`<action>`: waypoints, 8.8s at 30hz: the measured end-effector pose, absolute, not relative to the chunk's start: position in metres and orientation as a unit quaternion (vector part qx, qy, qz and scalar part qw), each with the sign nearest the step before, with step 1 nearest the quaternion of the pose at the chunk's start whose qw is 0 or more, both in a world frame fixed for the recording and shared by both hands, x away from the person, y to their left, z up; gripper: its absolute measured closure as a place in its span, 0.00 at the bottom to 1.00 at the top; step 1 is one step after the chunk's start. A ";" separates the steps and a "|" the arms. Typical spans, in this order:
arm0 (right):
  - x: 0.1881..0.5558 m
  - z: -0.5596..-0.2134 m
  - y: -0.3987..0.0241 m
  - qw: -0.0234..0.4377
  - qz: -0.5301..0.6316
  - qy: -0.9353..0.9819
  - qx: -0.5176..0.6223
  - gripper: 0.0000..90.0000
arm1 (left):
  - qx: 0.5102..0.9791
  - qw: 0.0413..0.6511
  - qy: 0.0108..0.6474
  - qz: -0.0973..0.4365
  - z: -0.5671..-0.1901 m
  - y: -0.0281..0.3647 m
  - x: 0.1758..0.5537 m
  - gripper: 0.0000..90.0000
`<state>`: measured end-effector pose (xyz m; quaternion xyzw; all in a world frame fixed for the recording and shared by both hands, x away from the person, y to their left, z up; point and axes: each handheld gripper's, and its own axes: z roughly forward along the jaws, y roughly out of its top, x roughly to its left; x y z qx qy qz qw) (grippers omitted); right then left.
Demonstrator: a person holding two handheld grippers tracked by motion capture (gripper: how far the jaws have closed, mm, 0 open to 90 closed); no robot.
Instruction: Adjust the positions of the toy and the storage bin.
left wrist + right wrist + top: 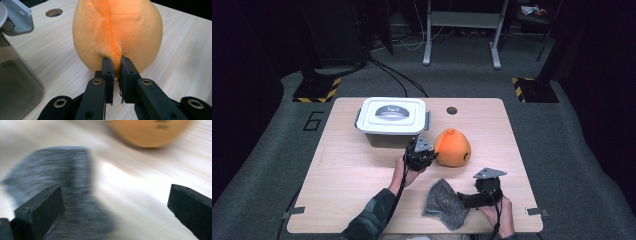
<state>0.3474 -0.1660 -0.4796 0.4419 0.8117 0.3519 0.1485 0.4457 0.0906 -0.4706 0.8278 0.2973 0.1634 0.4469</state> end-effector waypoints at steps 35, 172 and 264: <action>0.393 -0.530 -0.250 0.226 0.317 0.751 0.533 0.00 | 0.828 0.452 0.275 0.186 -0.462 0.085 0.445 0.94; 0.396 -0.530 -0.250 0.223 0.317 0.753 0.531 0.00 | 0.708 0.372 0.541 0.260 -0.455 0.393 0.364 0.27; 0.397 -0.530 -0.248 0.221 0.321 0.753 0.530 0.00 | 0.816 0.370 0.400 0.193 -0.403 0.268 0.540 0.17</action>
